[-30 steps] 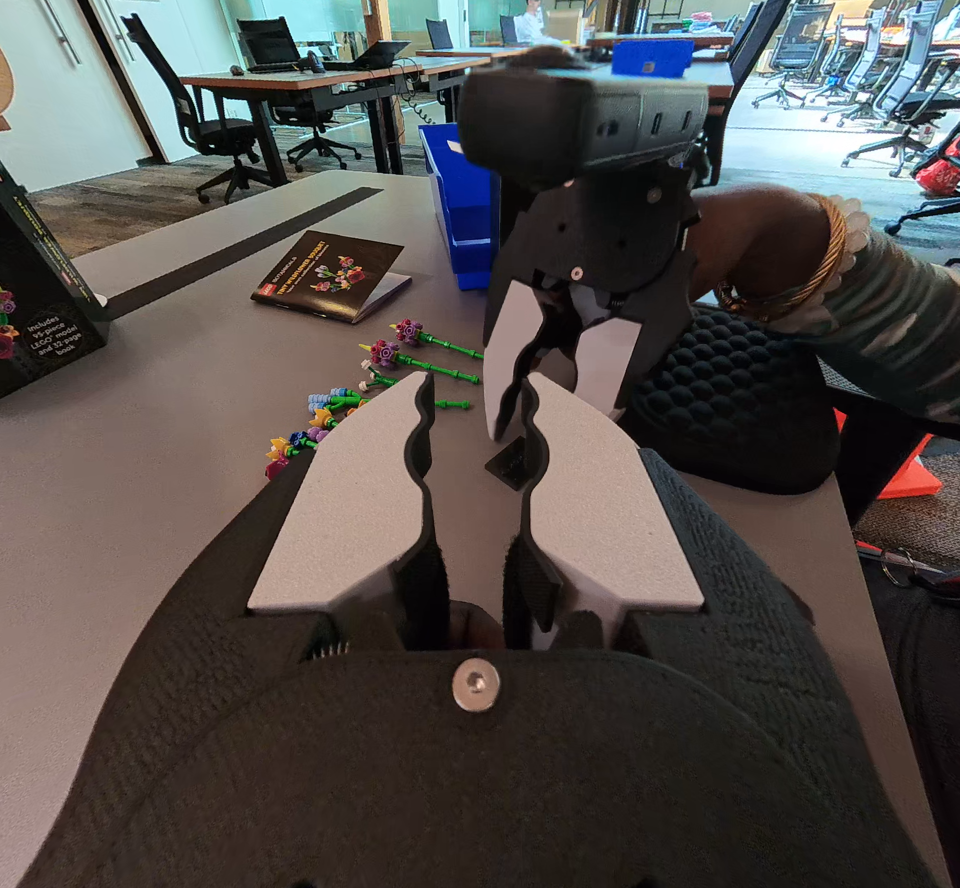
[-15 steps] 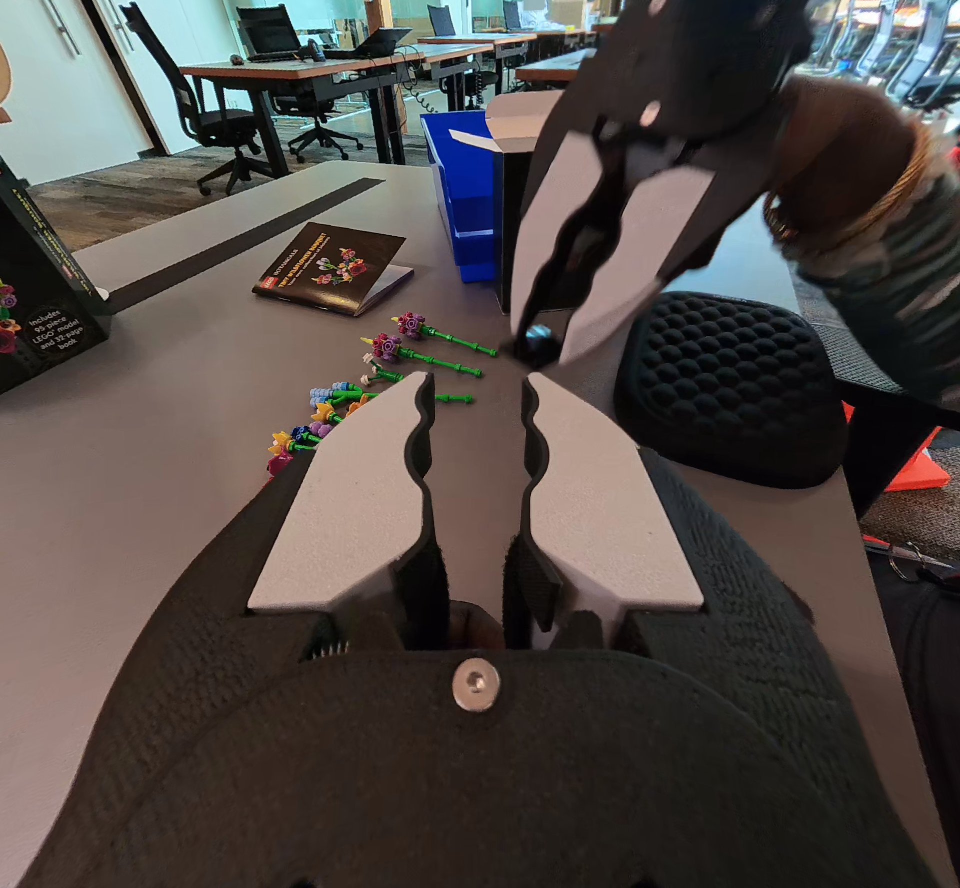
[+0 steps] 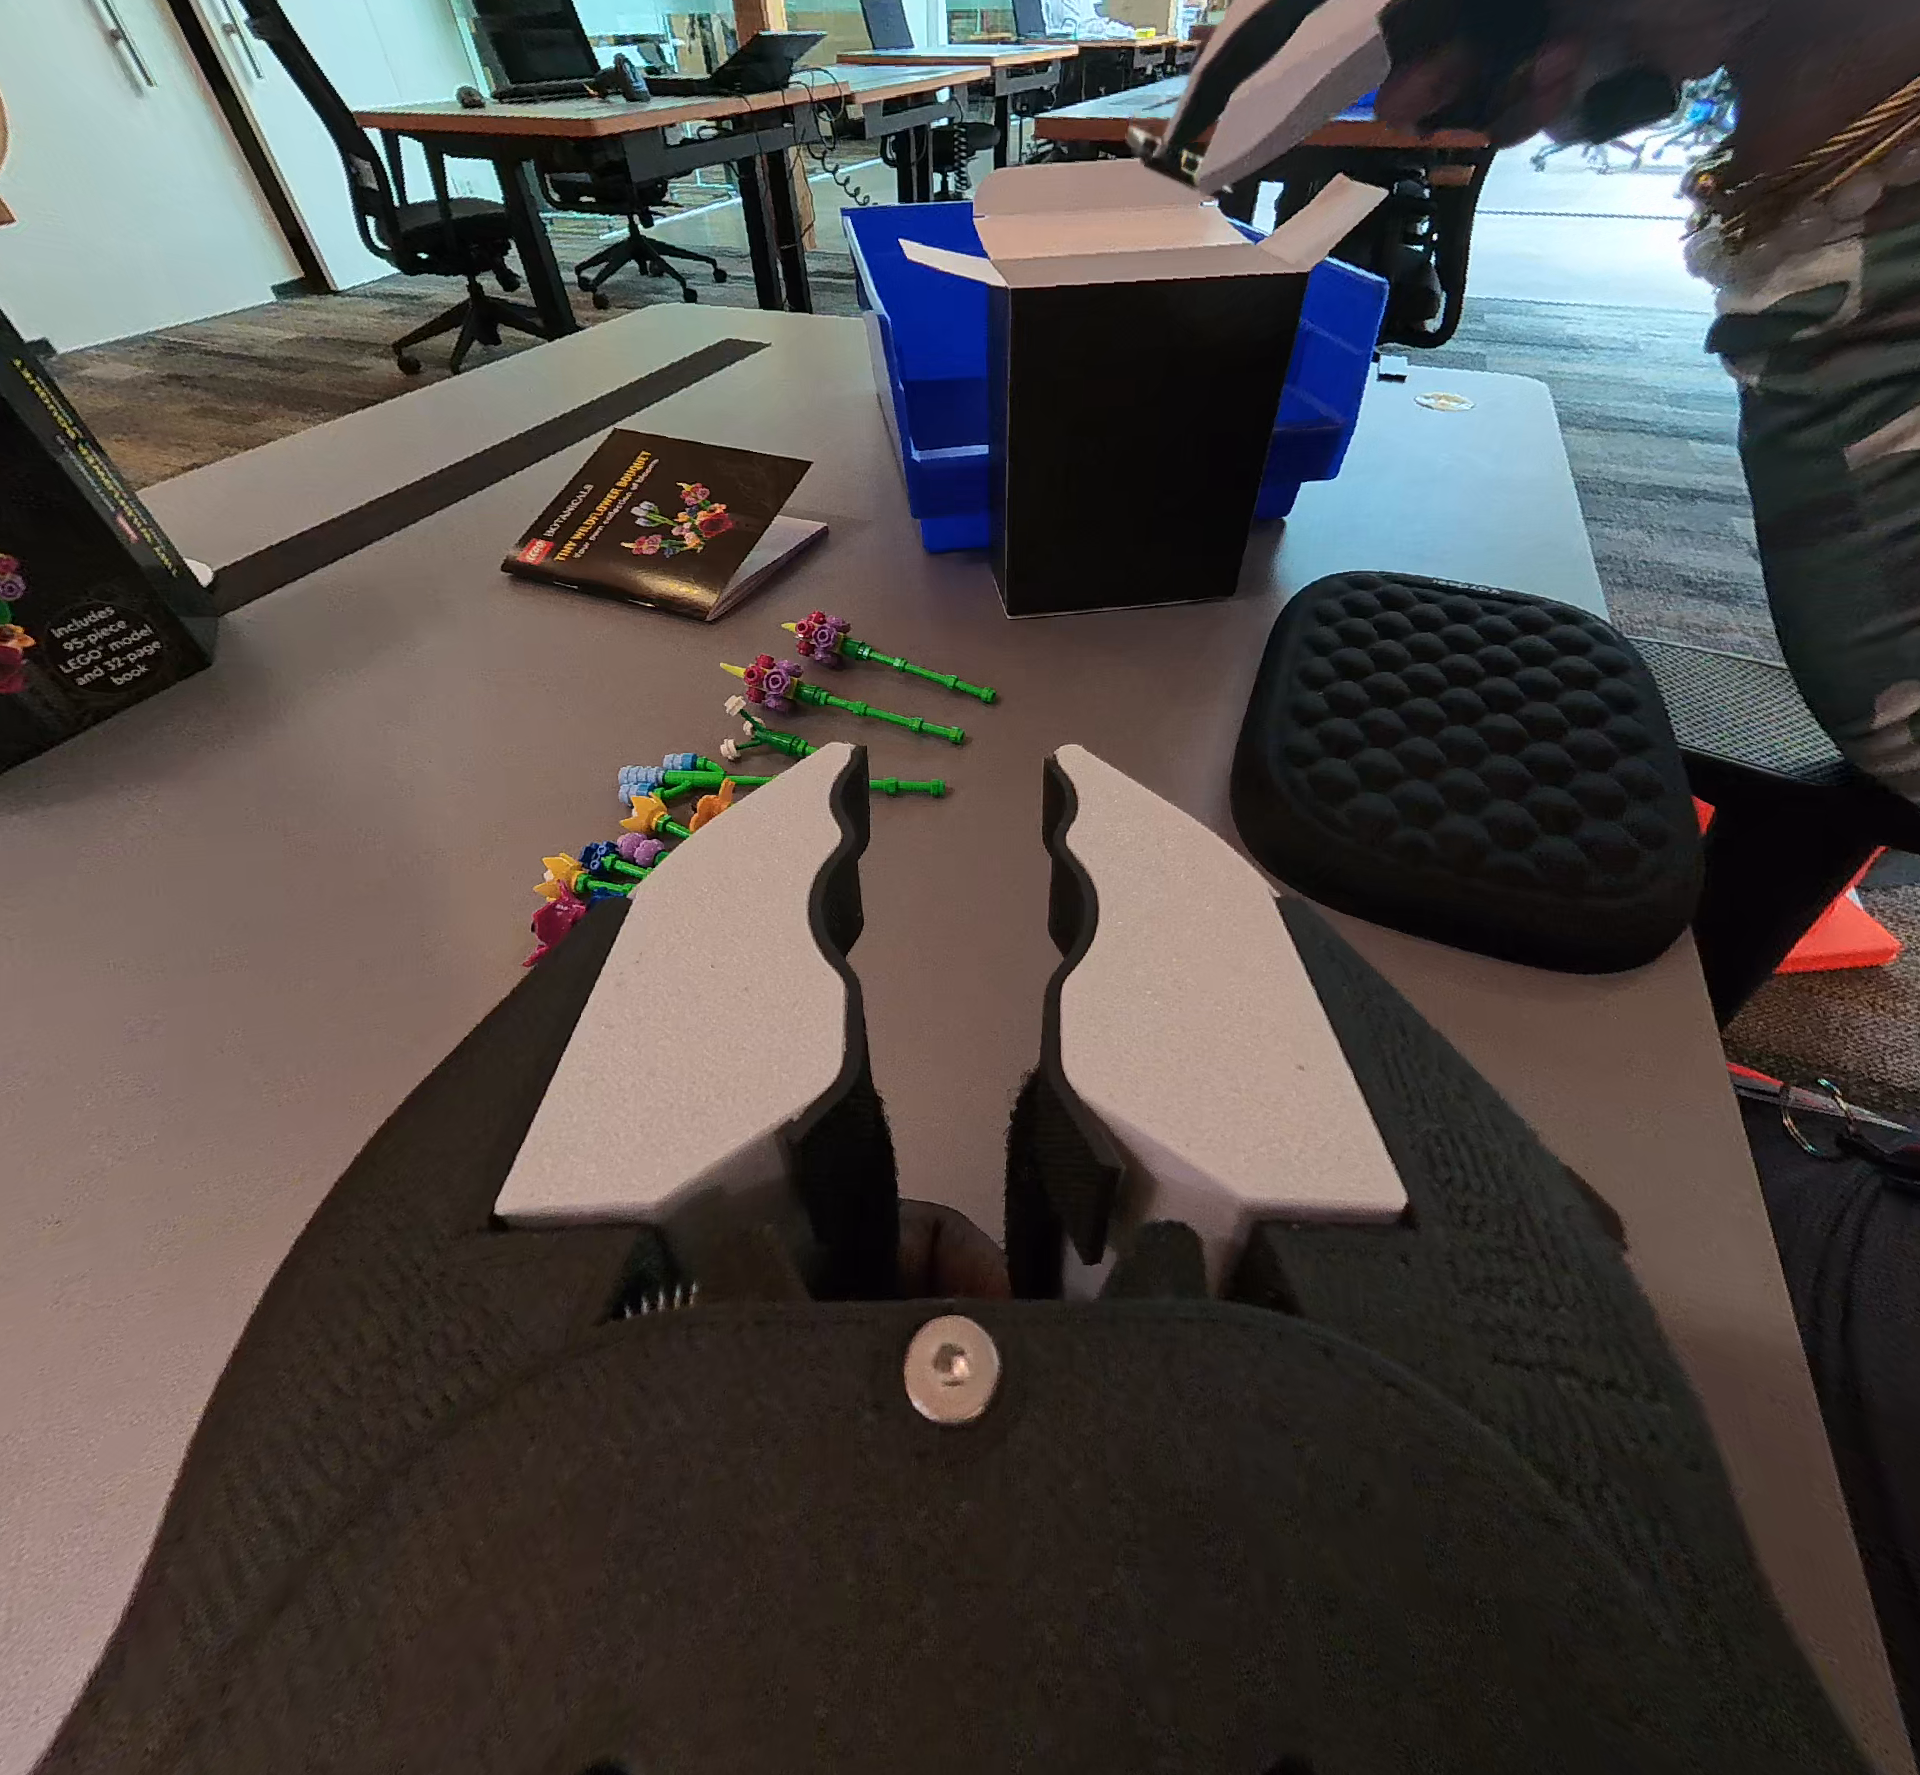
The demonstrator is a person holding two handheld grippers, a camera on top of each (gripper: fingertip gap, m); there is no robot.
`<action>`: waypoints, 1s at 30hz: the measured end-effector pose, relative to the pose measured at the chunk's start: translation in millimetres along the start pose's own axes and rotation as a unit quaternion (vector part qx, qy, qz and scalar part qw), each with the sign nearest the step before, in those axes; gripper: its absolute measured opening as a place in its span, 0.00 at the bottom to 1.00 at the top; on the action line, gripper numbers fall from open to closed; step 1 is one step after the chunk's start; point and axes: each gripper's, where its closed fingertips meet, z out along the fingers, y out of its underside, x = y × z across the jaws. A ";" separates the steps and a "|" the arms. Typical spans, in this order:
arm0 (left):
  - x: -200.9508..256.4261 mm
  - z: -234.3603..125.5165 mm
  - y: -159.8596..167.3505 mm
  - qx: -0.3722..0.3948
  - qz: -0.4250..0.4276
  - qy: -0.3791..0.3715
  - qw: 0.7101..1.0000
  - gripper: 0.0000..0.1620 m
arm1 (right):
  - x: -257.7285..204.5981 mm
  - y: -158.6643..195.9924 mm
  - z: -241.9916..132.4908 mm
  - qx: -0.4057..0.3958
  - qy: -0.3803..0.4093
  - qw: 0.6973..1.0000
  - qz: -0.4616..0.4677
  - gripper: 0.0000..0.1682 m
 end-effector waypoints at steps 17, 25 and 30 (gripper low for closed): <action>-0.1 -0.1 0.0 0.000 -0.001 -0.002 1.000 0.20 | 4.4 1.1 1.9 0.001 0.007 1.000 0.009 0.18; -33.3 -7.4 -8.3 0.025 -0.003 -0.117 0.993 0.37 | -11.0 -25.3 -6.7 0.060 0.003 0.998 -0.024 0.24; -104.9 -77.8 -43.9 0.190 -0.068 -0.331 0.922 0.77 | -33.6 -65.7 -10.7 0.178 -0.011 0.982 -0.062 0.50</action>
